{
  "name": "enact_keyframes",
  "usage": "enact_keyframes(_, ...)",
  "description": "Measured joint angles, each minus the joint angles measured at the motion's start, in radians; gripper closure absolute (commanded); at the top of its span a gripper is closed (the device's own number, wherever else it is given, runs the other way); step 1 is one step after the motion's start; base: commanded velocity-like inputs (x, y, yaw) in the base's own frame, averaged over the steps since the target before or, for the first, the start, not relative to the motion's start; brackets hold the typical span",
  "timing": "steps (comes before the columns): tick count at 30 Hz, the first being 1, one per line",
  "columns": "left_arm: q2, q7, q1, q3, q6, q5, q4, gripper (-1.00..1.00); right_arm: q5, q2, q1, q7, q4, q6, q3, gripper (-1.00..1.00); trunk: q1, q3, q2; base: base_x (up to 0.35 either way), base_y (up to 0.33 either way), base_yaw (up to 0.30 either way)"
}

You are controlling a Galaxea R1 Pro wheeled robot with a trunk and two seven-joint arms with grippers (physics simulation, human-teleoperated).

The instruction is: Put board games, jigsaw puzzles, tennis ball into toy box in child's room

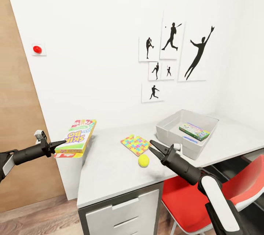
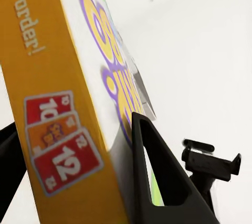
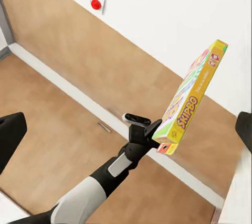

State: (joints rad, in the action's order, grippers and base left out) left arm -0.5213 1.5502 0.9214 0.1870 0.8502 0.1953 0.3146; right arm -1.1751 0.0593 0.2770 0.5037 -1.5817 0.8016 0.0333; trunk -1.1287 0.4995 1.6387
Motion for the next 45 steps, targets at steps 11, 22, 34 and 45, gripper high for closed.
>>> enact_keyframes(11, -0.001, 0.000, 0.000, 0.000, 0.000, 0.000, 0.000, 1.00, 0.057, -0.011, 0.000, 0.009, 0.002, -0.082, 0.009, -1.00, 0.042, -0.034, -0.077, 0.000, 0.000, 0.000)
enact_keyframes(22, 0.000, 0.000, 0.000, 0.000, 0.000, 0.000, 0.000, 1.00, 0.059, -0.015, 0.000, 0.001, 0.002, -0.086, 0.009, -1.00, 0.084, -0.072, -0.154, 0.000, 0.000, -0.056)
enact_keyframes(34, 0.001, 0.000, 0.000, -0.001, 0.000, -0.001, 0.000, 1.00, 0.062, -0.015, 0.000, 0.001, 0.003, -0.086, 0.010, -1.00, 0.130, -0.123, -0.238, 0.000, 0.000, -0.215)
enact_keyframes(45, 0.002, 0.000, 0.000, -0.004, 0.000, -0.002, 0.000, 1.00, 0.062, -0.014, 0.000, 0.006, 0.002, -0.085, 0.007, -1.00, 0.173, -0.167, -0.315, 0.000, 0.000, -0.217)
